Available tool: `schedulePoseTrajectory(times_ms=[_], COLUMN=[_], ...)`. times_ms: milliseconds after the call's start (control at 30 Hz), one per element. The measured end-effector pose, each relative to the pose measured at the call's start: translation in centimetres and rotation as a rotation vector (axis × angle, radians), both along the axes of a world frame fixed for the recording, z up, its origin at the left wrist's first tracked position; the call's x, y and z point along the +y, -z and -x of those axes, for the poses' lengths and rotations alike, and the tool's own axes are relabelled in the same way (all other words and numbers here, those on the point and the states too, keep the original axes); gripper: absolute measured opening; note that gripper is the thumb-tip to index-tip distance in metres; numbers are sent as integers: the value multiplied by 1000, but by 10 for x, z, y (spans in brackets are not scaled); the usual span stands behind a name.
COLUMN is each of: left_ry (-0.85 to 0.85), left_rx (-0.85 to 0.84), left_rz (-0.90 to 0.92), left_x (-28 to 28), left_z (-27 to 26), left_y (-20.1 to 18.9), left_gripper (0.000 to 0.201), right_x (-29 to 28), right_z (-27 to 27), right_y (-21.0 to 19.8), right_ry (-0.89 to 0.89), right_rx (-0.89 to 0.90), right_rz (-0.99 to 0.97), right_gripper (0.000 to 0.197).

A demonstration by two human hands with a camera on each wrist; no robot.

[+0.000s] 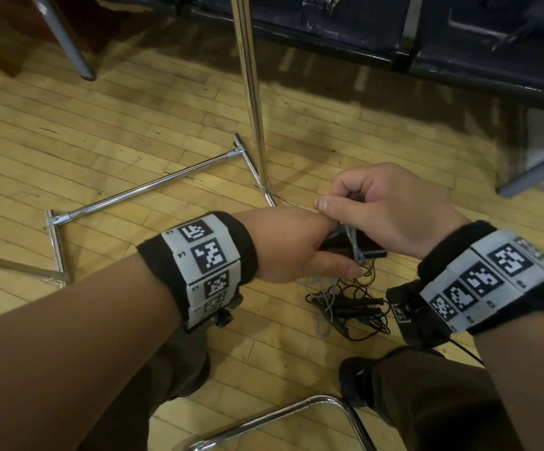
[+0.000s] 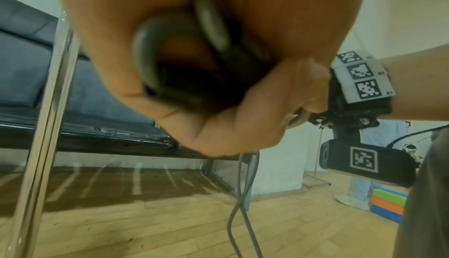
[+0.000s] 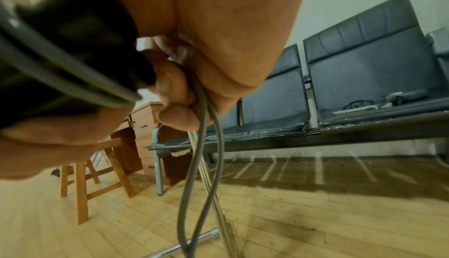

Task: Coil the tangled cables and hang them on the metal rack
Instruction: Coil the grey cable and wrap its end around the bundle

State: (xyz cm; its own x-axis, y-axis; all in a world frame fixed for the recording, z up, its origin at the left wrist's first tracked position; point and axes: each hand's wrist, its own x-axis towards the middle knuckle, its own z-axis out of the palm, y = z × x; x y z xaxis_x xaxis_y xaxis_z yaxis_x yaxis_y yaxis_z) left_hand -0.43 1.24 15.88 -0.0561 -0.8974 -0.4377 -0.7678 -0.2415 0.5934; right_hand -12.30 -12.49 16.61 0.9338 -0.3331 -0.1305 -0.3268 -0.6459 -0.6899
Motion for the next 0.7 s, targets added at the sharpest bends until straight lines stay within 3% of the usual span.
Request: schedulePoseTrajectory(times_ms=[200,333,433,533,633,700], left_ry=[-49,-200,-420,-623,-636,-609], left_rx=[213,393,423,253,-144,-297], left_rz=[140,257,340,388,303,189], left_x=[0,1,-1,1,1,1], left_z=[-2,-4,-21,-45,-58,-59], left_y=[-11,-23,-27,-22,-12,-5], left_gripper=[25,30,36,30,28,26], right_x=[-10,-1,3,12,22,27], right_z=[2,1,-2,-7,-9,-8], right_y=[-9,-9,1,5,5,1], right_ry=[136,430,399,338,197,60], right_rx=[63,-50,79,179,185,190], right_rz=[-326,-788,-703,-611,-469,-305], right_gripper=[44,24,32,47,49,43])
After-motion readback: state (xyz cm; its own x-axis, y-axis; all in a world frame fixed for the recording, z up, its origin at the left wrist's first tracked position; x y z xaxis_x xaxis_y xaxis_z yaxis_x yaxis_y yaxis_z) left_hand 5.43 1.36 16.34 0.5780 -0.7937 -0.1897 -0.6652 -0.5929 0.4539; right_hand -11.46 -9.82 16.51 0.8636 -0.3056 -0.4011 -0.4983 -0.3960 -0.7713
